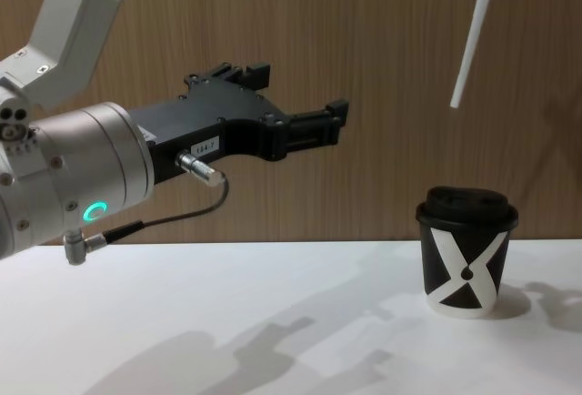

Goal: Pick up the straw with one hand, pass it to the other hand, and insert it into the cup.

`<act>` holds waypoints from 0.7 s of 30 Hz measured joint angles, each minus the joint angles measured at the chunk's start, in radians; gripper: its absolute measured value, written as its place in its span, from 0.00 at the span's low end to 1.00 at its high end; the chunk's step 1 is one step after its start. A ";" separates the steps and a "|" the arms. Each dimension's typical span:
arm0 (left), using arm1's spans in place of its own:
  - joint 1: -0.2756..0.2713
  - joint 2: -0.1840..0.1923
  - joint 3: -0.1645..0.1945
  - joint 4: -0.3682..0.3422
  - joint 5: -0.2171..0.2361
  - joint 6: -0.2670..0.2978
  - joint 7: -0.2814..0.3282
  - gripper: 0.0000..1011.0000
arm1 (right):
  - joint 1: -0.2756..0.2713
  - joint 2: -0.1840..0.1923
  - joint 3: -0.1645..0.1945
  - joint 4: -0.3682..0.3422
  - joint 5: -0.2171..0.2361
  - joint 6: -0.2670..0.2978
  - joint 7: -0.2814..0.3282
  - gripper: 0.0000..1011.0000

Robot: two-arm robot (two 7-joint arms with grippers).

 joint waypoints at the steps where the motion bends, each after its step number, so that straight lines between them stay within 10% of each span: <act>1: 0.000 0.000 0.000 0.000 0.000 0.000 0.000 0.99 | -0.001 0.004 0.000 -0.001 -0.003 -0.003 0.006 0.01; 21: 0.000 0.000 0.000 0.000 0.000 0.000 0.000 0.99 | -0.014 0.054 0.006 0.001 -0.022 0.000 0.090 0.00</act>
